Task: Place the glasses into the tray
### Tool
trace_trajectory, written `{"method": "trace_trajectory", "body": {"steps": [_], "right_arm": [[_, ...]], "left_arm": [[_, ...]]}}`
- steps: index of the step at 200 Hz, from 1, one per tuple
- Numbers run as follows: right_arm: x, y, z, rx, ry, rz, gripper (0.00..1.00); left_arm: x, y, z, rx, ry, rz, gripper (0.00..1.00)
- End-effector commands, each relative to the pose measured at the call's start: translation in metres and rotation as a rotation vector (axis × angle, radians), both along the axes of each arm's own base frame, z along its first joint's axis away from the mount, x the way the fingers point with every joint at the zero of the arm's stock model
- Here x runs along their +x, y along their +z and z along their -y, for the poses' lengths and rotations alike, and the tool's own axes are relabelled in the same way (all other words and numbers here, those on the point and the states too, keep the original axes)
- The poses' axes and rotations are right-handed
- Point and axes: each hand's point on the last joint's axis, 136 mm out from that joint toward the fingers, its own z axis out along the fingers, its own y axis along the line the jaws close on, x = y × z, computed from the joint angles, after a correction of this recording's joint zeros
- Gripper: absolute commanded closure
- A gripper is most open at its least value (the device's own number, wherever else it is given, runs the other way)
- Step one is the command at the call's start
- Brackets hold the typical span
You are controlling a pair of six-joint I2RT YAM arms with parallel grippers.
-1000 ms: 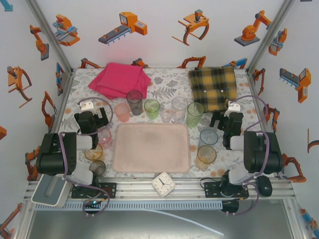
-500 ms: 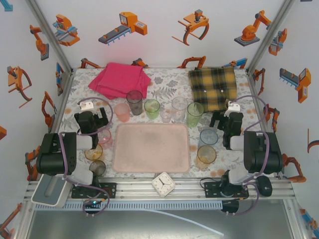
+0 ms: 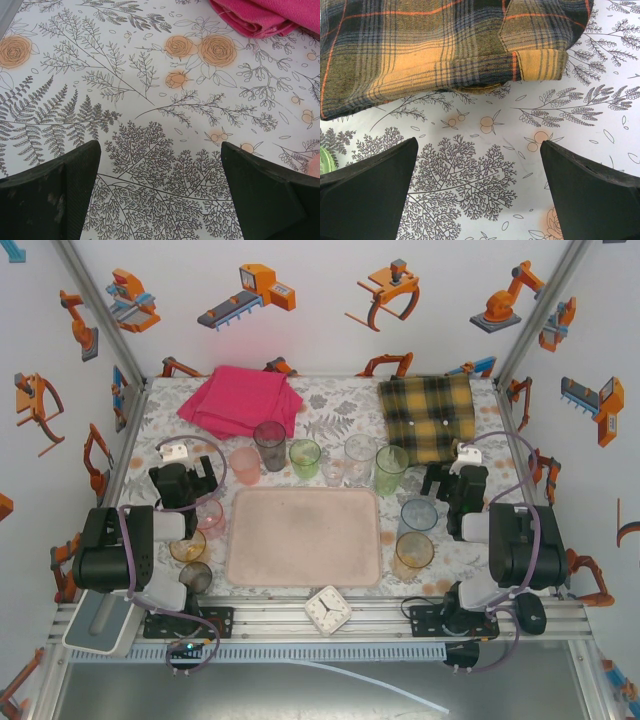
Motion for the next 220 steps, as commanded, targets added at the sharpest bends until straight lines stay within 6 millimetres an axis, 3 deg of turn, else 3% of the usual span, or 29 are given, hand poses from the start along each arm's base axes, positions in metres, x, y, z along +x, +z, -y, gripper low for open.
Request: {"method": "trace_trajectory", "body": {"steps": [1,80,186,220], "right_arm": [[0.012,0.017,0.001,-0.015,0.006,0.059,0.01],[0.010,0.017,0.007,-0.020,-0.028,0.054,0.01],[0.002,0.033,0.022,-0.024,-0.125,0.084,0.01],[-0.002,0.046,0.023,-0.027,-0.131,0.093,0.01]], "left_arm": [[0.004,0.004,0.001,0.015,-0.004,0.010,0.03],[0.005,0.008,0.001,0.016,-0.001,0.005,0.03],[0.014,0.034,0.003,-0.009,0.003,-0.152,0.03],[0.018,0.052,0.007,-0.019,-0.012,-0.163,0.03]]}}
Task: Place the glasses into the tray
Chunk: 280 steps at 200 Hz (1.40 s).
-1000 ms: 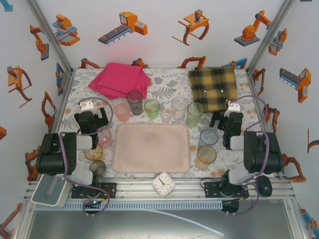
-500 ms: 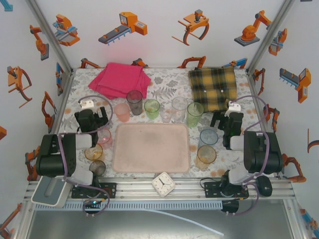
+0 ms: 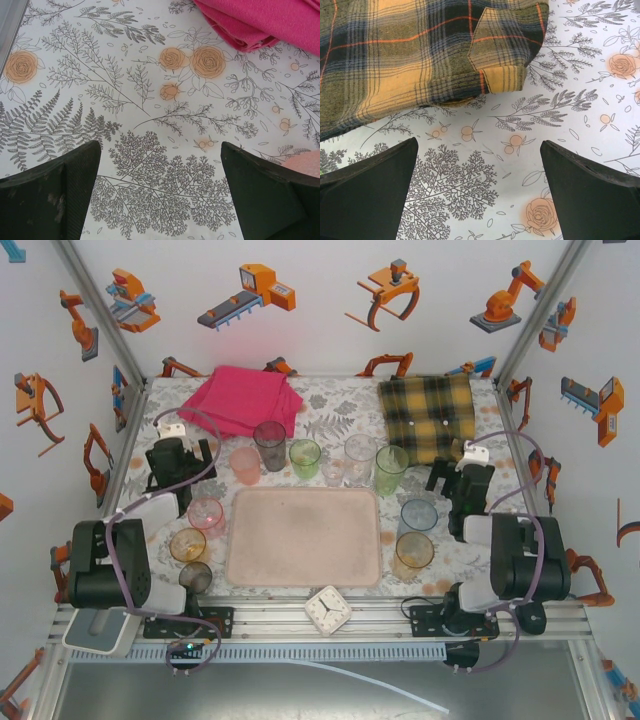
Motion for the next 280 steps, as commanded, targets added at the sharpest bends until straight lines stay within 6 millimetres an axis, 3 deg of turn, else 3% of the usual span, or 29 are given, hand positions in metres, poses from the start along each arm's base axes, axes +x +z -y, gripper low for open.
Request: {"method": "trace_trajectory", "body": {"steps": [1,47,80,115,148,222,249,261,280], "right_arm": [[0.001,0.024,0.006,-0.002,-0.032,0.052,0.01],[-0.007,0.061,0.012,0.000,-0.074,0.049,0.01],[-0.014,0.085,0.023,0.045,-0.167,-0.056,0.01],[-0.024,0.122,0.025,0.232,-0.281,-0.098,0.01],[-0.029,0.155,-0.024,0.351,-0.007,-0.027,0.01],[-0.044,0.168,-0.013,0.354,-0.122,-0.255,0.01],[-0.051,0.175,-0.011,0.457,-0.217,-0.306,0.01],[-0.050,0.178,-0.023,0.557,-0.194,-0.304,0.01],[-0.040,0.199,-0.074,0.563,0.184,-0.263,0.01]], "left_arm": [[0.001,0.019,0.005,-0.020,-0.008,-0.023,0.03],[0.004,0.040,0.008,-0.014,-0.019,-0.089,0.03],[0.001,0.059,0.014,-0.013,-0.055,-0.133,0.03],[-0.006,0.084,0.018,0.006,-0.090,-0.184,0.03],[-0.015,0.104,0.025,-0.008,-0.132,-0.192,0.03],[-0.027,0.130,0.034,-0.016,-0.183,-0.221,0.03],[-0.033,0.140,0.037,-0.008,-0.213,-0.223,0.03],[-0.035,0.146,0.038,-0.010,-0.215,-0.218,0.03],[-0.039,0.154,0.041,-0.028,-0.231,-0.217,0.03]]}}
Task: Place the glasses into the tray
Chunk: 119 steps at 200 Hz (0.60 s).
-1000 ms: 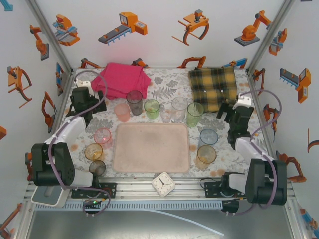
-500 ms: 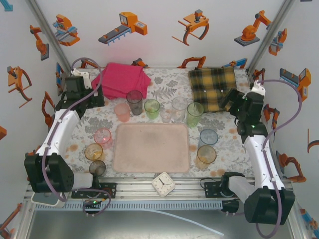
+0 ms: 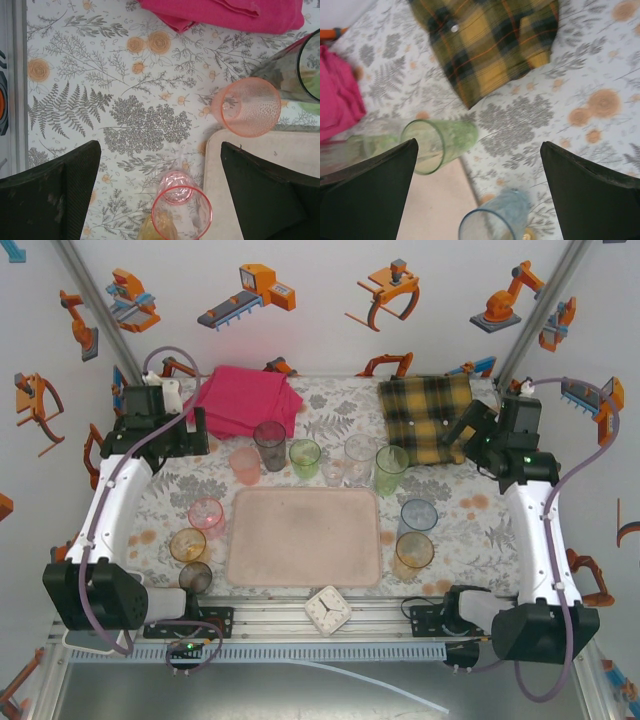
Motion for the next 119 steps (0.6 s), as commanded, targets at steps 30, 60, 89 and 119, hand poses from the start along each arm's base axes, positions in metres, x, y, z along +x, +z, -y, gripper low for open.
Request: {"method": "trace_trajectory", "body": {"steps": [30,60,89,119], "right_arm": [[0.000,0.015,-0.060,0.153,0.339,0.060,0.01],[-0.007,0.013,-0.055,0.114,0.326,0.018,0.01],[-0.015,0.014,-0.054,0.112,0.306,0.004,0.05],[-0.023,0.009,-0.054,-0.001,0.288,-0.073,0.07]], "left_arm": [[-0.019,0.036,0.011,-0.025,-0.068,0.016,0.03],[-0.028,0.044,0.017,-0.019,-0.119,0.008,0.03],[-0.036,0.045,0.025,-0.014,-0.171,-0.005,0.03],[-0.046,0.042,0.034,-0.018,-0.224,-0.025,0.03]]}}
